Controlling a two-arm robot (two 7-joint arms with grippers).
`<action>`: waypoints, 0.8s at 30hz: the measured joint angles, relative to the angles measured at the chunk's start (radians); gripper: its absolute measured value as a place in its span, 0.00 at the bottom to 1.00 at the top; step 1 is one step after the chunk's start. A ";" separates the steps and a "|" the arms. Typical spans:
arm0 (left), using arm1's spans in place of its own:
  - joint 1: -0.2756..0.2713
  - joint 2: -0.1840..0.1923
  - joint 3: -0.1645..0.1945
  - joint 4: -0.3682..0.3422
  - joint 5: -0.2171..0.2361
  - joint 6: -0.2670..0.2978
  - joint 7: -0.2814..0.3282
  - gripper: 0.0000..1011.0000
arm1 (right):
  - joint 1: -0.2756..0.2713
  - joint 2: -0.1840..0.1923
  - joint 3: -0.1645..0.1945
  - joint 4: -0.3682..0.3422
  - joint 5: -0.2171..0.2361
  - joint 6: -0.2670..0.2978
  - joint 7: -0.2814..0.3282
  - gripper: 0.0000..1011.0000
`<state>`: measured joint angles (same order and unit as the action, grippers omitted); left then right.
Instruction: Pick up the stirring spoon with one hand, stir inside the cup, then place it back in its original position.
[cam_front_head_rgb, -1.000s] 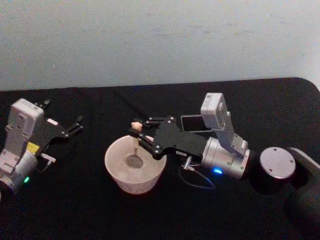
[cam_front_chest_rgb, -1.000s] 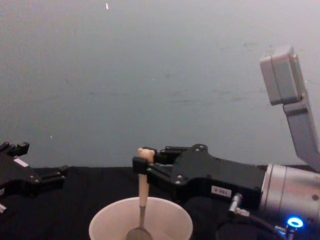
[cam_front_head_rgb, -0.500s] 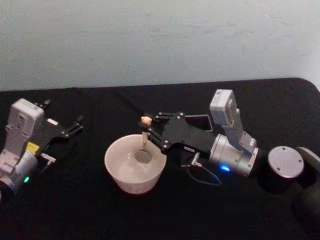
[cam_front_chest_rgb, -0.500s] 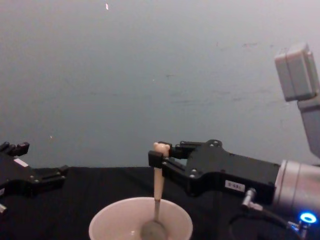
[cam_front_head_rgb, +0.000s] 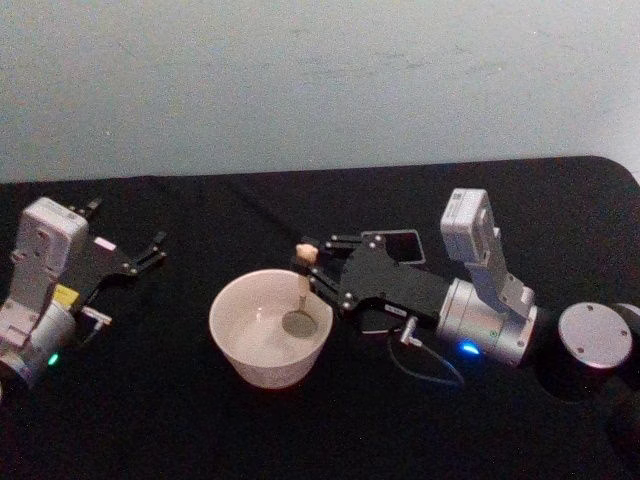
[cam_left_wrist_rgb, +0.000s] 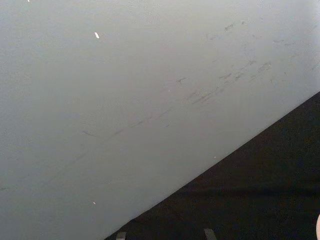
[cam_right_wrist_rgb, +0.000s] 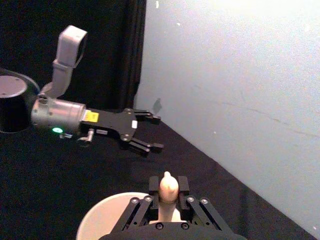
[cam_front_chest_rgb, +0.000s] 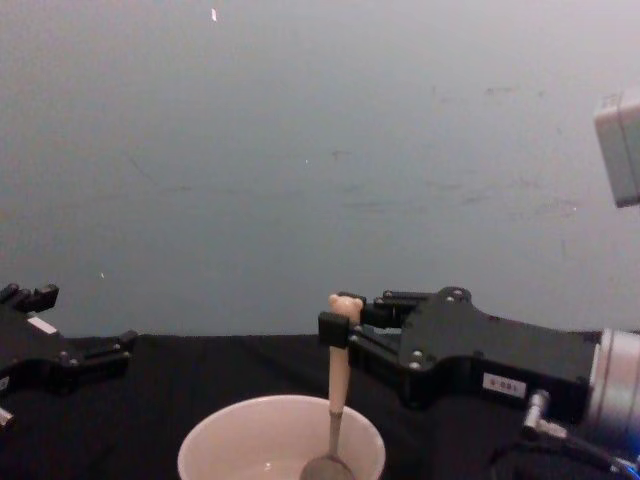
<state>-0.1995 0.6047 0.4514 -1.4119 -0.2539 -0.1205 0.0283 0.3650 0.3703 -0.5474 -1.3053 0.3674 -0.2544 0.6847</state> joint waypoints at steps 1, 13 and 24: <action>0.000 0.000 0.000 0.000 0.000 0.000 0.000 0.99 | -0.003 0.003 0.000 -0.005 0.002 0.001 0.002 0.21; 0.000 0.000 0.000 0.000 0.000 0.000 0.000 0.99 | -0.026 0.014 -0.027 -0.051 0.024 0.014 0.037 0.21; 0.000 0.000 0.000 0.000 0.000 0.000 0.000 0.99 | 0.021 -0.035 -0.052 0.005 0.023 -0.007 0.040 0.21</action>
<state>-0.1995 0.6047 0.4514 -1.4119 -0.2539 -0.1205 0.0283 0.3855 0.3355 -0.5992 -1.3003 0.3902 -0.2613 0.7243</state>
